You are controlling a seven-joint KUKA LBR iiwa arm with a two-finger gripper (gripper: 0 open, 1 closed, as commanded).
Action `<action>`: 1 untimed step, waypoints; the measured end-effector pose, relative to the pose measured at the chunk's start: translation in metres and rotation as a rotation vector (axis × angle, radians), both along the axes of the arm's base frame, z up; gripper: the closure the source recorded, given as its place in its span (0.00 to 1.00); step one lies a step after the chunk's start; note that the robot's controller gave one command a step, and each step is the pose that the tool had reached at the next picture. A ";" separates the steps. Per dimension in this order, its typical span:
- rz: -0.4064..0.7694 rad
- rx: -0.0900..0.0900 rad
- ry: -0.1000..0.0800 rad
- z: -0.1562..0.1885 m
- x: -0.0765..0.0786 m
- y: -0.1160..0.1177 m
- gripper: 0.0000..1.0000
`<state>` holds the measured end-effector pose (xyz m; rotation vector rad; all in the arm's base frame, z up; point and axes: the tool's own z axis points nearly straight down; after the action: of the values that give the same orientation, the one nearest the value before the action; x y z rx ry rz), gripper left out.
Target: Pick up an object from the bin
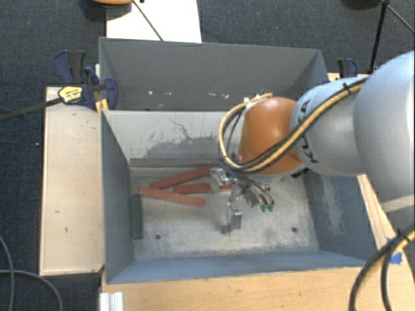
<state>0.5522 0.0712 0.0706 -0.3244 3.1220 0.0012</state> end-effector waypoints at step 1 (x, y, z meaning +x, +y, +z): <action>0.000 0.000 0.000 0.000 0.000 0.000 0.00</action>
Offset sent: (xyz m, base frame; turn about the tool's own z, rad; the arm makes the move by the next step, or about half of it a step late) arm 0.0154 0.0748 -0.0006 0.2311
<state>0.5523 0.0711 0.0706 -0.3248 3.1219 0.0010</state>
